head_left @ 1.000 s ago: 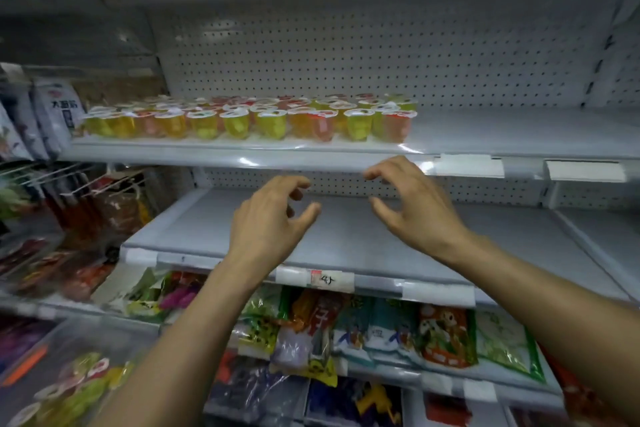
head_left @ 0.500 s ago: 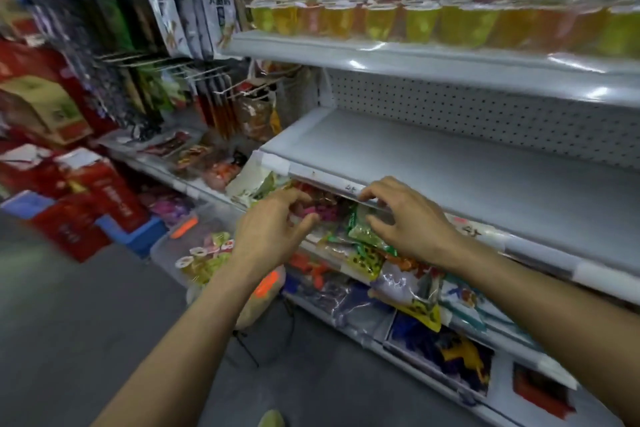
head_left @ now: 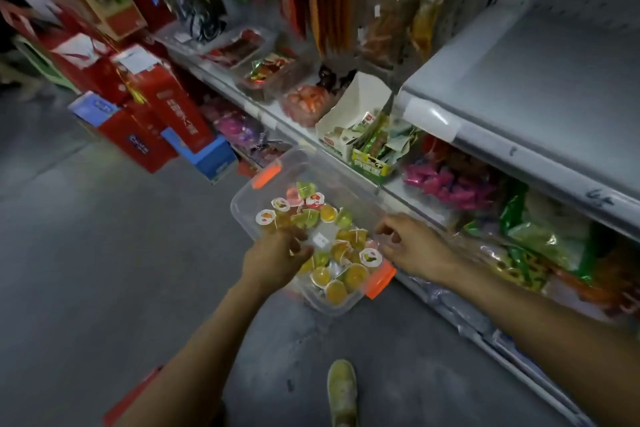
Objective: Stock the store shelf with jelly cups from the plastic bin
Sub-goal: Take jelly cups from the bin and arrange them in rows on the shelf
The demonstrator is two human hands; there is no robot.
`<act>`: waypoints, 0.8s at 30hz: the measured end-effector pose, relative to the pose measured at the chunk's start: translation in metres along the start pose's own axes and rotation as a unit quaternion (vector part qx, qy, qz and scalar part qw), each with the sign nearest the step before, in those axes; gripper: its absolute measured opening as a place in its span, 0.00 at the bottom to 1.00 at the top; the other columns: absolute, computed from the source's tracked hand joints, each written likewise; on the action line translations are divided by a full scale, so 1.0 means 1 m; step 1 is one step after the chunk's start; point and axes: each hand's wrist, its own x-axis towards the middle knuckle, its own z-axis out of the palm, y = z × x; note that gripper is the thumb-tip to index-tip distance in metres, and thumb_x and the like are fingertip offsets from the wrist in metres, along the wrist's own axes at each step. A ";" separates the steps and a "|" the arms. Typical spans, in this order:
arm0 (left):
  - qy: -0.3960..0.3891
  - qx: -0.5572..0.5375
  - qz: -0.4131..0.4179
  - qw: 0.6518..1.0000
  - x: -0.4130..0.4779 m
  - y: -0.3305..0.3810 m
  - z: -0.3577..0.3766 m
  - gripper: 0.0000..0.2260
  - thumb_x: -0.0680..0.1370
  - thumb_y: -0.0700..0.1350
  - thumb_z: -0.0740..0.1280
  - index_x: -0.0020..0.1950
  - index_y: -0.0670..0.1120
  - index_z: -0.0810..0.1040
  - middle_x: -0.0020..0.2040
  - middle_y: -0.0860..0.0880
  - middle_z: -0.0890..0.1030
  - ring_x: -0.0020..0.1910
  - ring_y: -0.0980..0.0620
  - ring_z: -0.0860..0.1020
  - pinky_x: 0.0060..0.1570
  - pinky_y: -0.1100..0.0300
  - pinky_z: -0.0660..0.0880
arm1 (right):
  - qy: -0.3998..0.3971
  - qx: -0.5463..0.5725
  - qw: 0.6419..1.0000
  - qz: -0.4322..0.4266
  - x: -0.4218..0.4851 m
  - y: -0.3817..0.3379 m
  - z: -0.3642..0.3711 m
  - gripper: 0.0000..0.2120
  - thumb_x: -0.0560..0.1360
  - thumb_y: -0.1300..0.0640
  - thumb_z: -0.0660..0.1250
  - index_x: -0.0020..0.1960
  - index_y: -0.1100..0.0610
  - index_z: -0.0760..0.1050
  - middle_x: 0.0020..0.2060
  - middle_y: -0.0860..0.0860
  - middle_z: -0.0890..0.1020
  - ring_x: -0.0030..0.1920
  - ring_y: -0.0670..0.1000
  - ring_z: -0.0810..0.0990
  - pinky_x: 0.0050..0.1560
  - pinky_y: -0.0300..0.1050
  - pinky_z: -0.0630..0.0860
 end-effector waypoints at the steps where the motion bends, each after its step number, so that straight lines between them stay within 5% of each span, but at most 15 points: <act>1: -0.016 -0.003 -0.006 1.000 0.016 -0.013 0.009 0.13 0.78 0.56 0.67 0.58 0.52 0.79 0.47 0.56 0.80 0.49 0.52 0.80 0.48 0.56 0.77 | -0.022 -0.001 1.000 0.015 0.016 0.006 0.013 0.10 0.74 0.57 0.68 0.56 0.55 0.76 0.53 0.50 0.78 0.48 0.46 0.74 0.48 0.40 0.69; 7: -0.121 -0.022 -0.051 0.991 0.106 -0.058 0.079 0.16 0.77 0.53 0.69 0.63 0.49 0.77 0.57 0.48 0.81 0.56 0.47 0.79 0.55 0.56 0.75 | -0.138 -0.071 0.985 0.081 0.096 0.048 0.083 0.15 0.73 0.57 0.67 0.59 0.54 0.74 0.59 0.53 0.77 0.59 0.55 0.76 0.57 0.49 0.74; 11: -0.160 -0.011 -0.040 0.986 0.152 -0.067 0.129 0.18 0.77 0.52 0.69 0.65 0.48 0.77 0.62 0.47 0.79 0.59 0.45 0.77 0.58 0.54 0.74 | -0.198 -0.172 0.963 0.066 0.129 0.070 0.122 0.21 0.78 0.57 0.60 0.71 0.51 0.67 0.69 0.53 0.69 0.68 0.57 0.69 0.62 0.50 0.72; 15: -0.145 -0.021 -0.038 0.989 0.188 -0.066 0.172 0.17 0.78 0.45 0.67 0.67 0.48 0.76 0.64 0.45 0.78 0.61 0.44 0.77 0.58 0.55 0.73 | -0.243 -0.275 0.930 0.029 0.152 0.087 0.151 0.24 0.79 0.58 0.59 0.74 0.53 0.62 0.73 0.56 0.63 0.71 0.58 0.65 0.63 0.51 0.71; 19: -0.123 -0.030 -0.040 0.991 0.210 -0.064 0.202 0.16 0.77 0.43 0.67 0.65 0.49 0.78 0.61 0.43 0.78 0.58 0.42 0.77 0.56 0.54 0.73 | -0.260 -0.321 0.911 0.024 0.162 0.094 0.170 0.20 0.79 0.58 0.61 0.70 0.57 0.66 0.69 0.58 0.67 0.67 0.60 0.70 0.60 0.52 0.73; 24: -0.079 -0.010 -0.034 0.996 0.226 -0.065 0.222 0.05 0.77 0.44 0.67 0.52 0.50 0.79 0.52 0.46 0.81 0.52 0.44 0.79 0.49 0.54 0.76 | -0.264 -0.324 0.908 -0.010 0.169 0.093 0.177 0.18 0.81 0.61 0.57 0.70 0.60 0.68 0.70 0.59 0.67 0.70 0.59 0.66 0.65 0.53 0.69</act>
